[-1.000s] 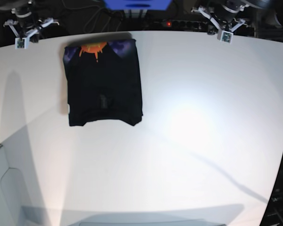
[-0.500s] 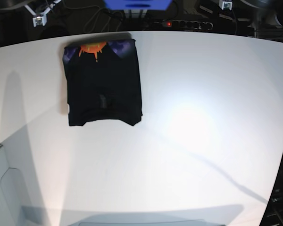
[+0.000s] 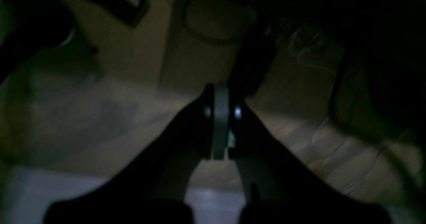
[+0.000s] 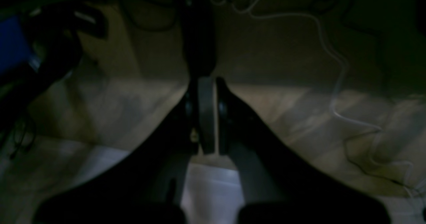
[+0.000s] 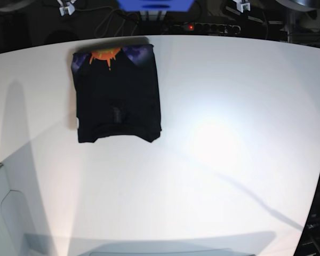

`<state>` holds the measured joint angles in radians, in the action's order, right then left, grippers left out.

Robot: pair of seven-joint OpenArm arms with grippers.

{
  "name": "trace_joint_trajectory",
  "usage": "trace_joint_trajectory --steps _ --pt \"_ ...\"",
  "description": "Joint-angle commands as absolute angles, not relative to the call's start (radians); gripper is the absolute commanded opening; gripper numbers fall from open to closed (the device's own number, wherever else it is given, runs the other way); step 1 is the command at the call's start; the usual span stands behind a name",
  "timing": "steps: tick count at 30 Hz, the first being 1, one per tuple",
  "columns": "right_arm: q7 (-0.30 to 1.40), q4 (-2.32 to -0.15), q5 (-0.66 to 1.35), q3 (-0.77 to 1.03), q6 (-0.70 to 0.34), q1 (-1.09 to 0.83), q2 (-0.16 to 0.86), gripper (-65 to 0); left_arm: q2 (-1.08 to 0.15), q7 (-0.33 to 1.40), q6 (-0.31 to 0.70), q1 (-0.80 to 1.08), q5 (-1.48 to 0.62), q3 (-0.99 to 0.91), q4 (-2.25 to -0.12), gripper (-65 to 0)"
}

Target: Fold the T-shirt properly

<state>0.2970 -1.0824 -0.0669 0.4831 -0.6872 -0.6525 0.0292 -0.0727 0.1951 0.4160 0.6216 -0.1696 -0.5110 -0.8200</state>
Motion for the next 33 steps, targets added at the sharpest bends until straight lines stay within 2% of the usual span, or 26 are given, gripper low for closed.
trace_joint_trajectory --steps 1,6,7,12,15,20,23,25,33 --pt "0.246 -1.035 -0.056 0.463 -0.698 -0.644 0.041 -65.0 -0.079 0.179 0.415 0.615 -0.17 -0.513 -0.771 -64.9" --pt "-0.019 -0.753 -0.059 0.344 -0.698 -0.561 0.096 -65.0 -0.105 0.105 0.415 0.475 -0.107 -0.483 -0.515 -64.9" --pt "-0.084 -0.687 -0.059 0.318 -0.673 -0.539 0.107 -65.0 -0.105 0.084 0.415 0.447 -0.079 -0.464 -0.47 -64.9" --pt "-0.34 -0.42 -0.059 0.183 -0.473 -0.46 0.134 -65.0 -0.105 0.012 0.414 0.366 -0.019 -0.417 -0.352 -64.9" --pt "-0.437 -0.335 -0.059 0.133 -0.334 -0.421 0.124 -65.0 -0.101 0.013 0.414 0.343 -0.018 -0.41 -0.341 -64.9" --pt "-0.45 -0.251 -0.059 0.035 -0.048 -0.334 0.061 -65.0 -0.077 0.013 0.412 0.291 -0.015 -0.326 -0.34 -64.9" --pt "-0.45 -0.209 -0.059 -0.024 0.108 -0.278 0.027 -65.0 -0.077 0.013 0.302 0.262 -0.019 -0.266 -0.34 -64.9" --pt "-0.452 -0.188 -0.059 -0.044 0.154 -0.251 0.007 -65.0 -0.074 0.013 0.248 0.259 -0.019 -0.232 -0.34 -64.9" --pt "-0.449 -0.18 -0.062 -0.05 0.286 -0.229 -0.039 -65.0 -0.071 0.012 0.231 0.239 -0.021 -0.188 -0.34 -64.9"
